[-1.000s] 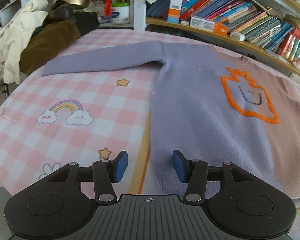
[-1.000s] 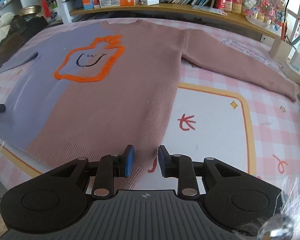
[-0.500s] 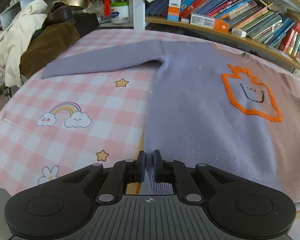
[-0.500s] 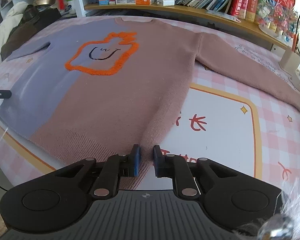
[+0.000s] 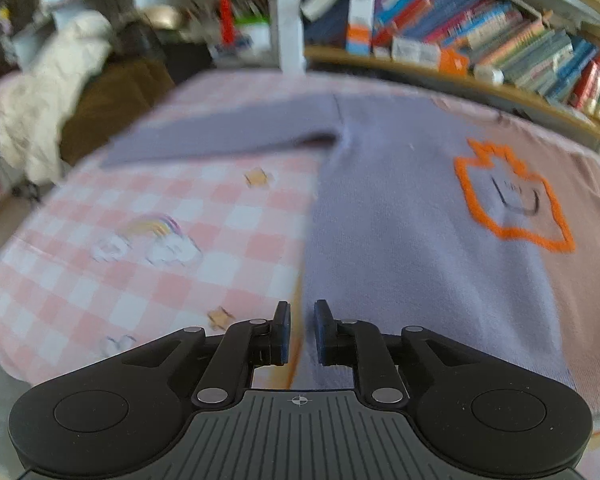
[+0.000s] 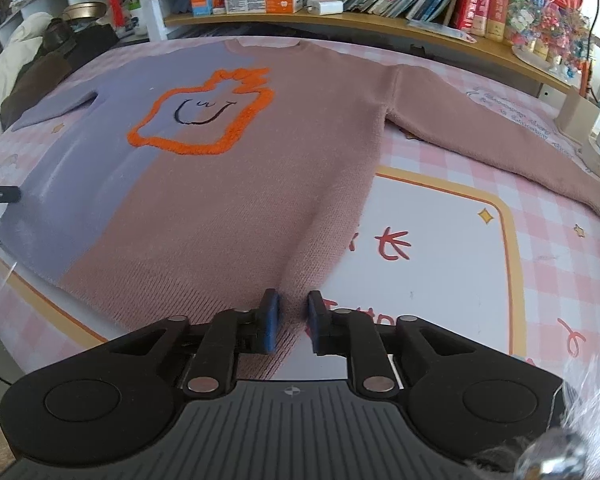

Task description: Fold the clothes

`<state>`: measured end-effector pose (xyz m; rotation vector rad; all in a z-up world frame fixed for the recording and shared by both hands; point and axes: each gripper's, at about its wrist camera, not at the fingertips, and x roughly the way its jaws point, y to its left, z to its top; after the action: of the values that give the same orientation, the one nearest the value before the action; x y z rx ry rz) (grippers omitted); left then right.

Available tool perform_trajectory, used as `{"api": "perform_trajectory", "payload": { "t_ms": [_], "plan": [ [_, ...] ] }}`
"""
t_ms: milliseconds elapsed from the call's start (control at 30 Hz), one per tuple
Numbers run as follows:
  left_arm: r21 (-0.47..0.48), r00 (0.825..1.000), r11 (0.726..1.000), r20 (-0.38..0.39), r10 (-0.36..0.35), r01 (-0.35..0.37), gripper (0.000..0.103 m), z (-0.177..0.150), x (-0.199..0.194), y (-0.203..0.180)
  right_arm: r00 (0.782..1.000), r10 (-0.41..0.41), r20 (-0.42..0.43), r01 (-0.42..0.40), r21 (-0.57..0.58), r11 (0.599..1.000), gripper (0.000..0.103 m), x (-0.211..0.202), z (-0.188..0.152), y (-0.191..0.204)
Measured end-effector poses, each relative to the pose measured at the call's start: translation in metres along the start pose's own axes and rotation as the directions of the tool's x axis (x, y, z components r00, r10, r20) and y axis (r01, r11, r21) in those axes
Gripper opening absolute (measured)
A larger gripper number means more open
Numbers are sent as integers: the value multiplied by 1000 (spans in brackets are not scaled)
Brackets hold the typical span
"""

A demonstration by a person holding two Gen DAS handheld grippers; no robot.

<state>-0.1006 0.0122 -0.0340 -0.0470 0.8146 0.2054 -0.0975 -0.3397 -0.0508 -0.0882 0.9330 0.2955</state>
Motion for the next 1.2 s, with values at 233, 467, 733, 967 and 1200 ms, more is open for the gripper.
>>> {"api": "perform_trajectory", "payload": {
  "t_ms": [233, 467, 733, 967, 1200],
  "plan": [
    [26, 996, 1000, 83, -13, 11, 49, 12, -26, -11, 996, -28, 82, 28, 1, 1000, 52, -13, 3, 6],
    [105, 992, 993, 107, -73, 62, 78, 15, -30, -26, 990, -63, 127, 61, 19, 998, 70, -19, 4, 16],
    [208, 975, 958, 55, -214, 198, 82, 13, -15, -25, 980, -150, 127, 135, 120, 984, 74, -16, 7, 38],
    [350, 950, 891, 13, -312, 288, 82, 23, -1, -6, 965, -239, 106, 218, 176, 960, 83, -15, 11, 87],
    [391, 933, 859, -3, -359, 331, 83, 39, 17, 32, 922, -372, 104, 339, 247, 908, 87, -9, 10, 134]
  ]
}}
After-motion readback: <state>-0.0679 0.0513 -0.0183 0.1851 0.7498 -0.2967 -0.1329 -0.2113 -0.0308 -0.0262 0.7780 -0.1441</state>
